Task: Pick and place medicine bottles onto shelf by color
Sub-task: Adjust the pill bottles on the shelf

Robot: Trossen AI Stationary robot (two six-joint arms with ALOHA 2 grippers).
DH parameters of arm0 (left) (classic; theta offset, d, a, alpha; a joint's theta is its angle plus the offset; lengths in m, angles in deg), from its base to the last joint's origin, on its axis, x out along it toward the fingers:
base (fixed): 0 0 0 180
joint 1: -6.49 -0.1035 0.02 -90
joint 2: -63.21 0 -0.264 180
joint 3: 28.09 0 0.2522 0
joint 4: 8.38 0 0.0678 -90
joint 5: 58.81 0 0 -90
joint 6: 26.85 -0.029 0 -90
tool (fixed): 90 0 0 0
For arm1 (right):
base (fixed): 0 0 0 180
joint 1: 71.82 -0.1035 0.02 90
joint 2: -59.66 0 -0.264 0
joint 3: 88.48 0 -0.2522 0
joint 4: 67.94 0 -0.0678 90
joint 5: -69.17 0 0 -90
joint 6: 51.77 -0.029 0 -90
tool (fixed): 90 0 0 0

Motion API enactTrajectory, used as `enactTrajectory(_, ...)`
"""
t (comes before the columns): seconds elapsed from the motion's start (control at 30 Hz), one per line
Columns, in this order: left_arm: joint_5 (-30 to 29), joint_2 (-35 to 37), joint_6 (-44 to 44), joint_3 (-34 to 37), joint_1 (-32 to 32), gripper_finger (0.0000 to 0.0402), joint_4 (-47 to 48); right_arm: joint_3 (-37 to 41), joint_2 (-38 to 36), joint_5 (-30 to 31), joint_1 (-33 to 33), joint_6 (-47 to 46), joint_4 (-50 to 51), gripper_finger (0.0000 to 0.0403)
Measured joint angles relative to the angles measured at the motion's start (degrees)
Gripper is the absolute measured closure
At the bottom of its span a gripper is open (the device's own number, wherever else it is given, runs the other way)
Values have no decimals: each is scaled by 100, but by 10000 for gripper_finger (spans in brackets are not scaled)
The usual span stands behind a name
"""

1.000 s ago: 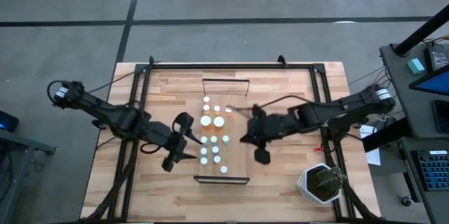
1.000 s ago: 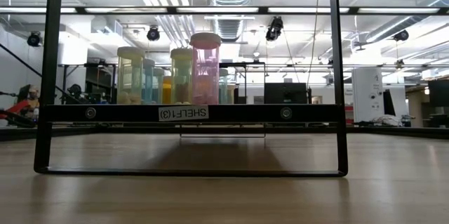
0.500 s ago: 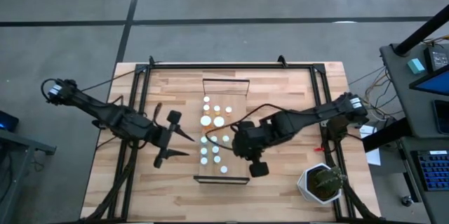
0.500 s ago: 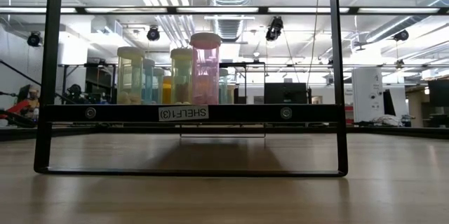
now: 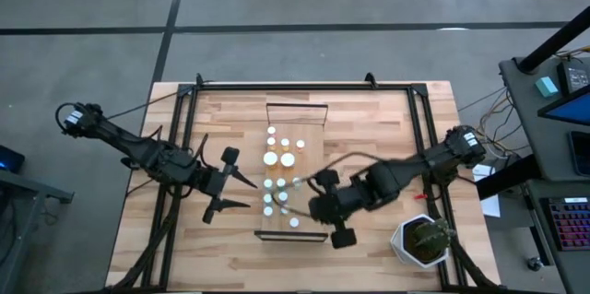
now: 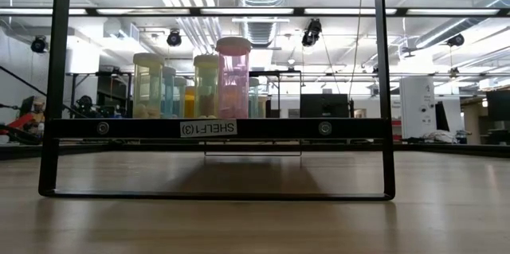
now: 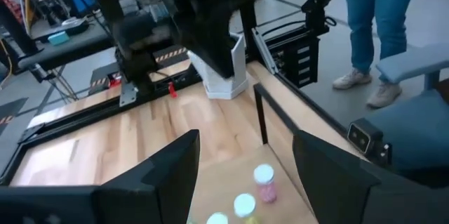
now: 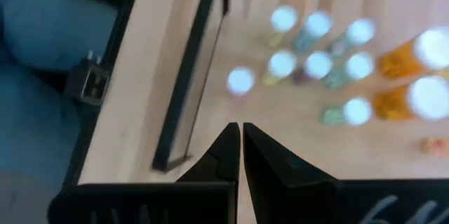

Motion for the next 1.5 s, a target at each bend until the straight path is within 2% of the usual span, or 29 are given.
enactTrajectory(0.17, -197, -74, 8, -105, 225, 189, -198, 610, -81, 472, -353, -71, -223, 394)
enactTrajectory(0.37, -547, -197, 254, -181, 554, 189, -592, 1385, -560, 597, -505, -26, -1299, 394)
enactTrajectory(0.47, -1031, -394, 206, -252, 761, 199, -642, 1841, -866, 753, -508, 27, -1683, 394)
enactTrajectory(0.57, -1230, -559, 181, -426, 904, 231, -653, 2266, -1158, 1198, -505, -19, -1949, 394)
enactTrajectory(0.8, -1304, -1114, 614, -902, 1385, 370, -381, 2887, -1481, 1278, -505, -14, -2777, 394)
enactTrajectory(0.87, -1309, -1334, 708, -960, 1551, 393, -375, 2908, -1509, 1416, -505, 26, -2913, 394)
enactTrajectory(1.03, -1331, -1803, 883, -1053, 1938, 398, -334, 2907, -1510, 1508, -507, 232, -3160, 394)
enactTrajectory(1.2, -1553, -2118, 1315, -1214, 2197, 400, -10, 3099, -1450, 1502, -531, 551, -3994, 394)
enactTrajectory(1.4, -1634, -2057, 1610, -1238, 2484, 400, 28, 3004, -1303, 1503, -444, -559, -4330, 394)
enactTrajectory(1.5, -1987, -2028, 1700, -1098, 2693, 400, 44, 2838, -1233, 1494, -428, -1294, -4279, 394)
